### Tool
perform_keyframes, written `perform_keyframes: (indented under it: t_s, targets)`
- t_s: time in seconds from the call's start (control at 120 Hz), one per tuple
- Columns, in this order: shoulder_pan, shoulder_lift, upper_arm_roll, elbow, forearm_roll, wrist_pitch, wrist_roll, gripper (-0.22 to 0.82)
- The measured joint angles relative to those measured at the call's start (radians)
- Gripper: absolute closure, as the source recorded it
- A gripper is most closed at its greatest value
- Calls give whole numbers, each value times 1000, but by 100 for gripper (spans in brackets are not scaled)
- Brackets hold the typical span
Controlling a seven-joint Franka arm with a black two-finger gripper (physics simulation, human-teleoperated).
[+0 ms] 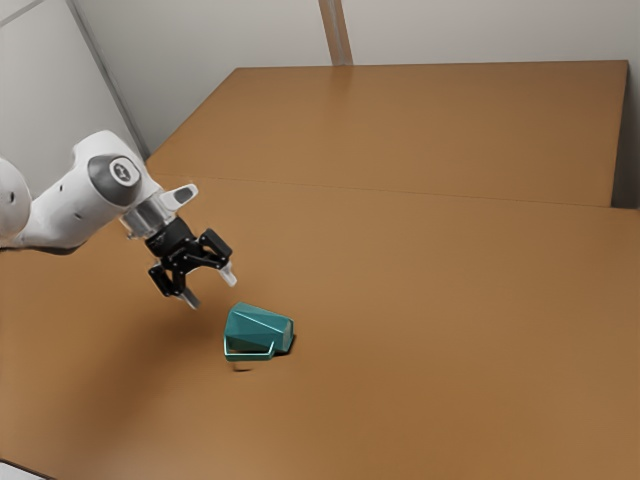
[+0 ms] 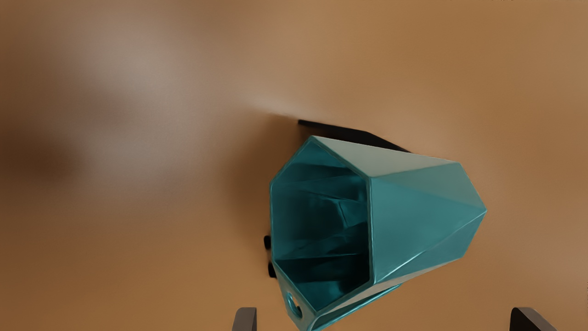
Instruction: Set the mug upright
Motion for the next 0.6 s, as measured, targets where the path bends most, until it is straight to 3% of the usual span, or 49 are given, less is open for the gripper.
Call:
perform_keyframes:
  t_s: [0.6]
  targets:
    - [3,152,-3,17,-243,36,-17,0]
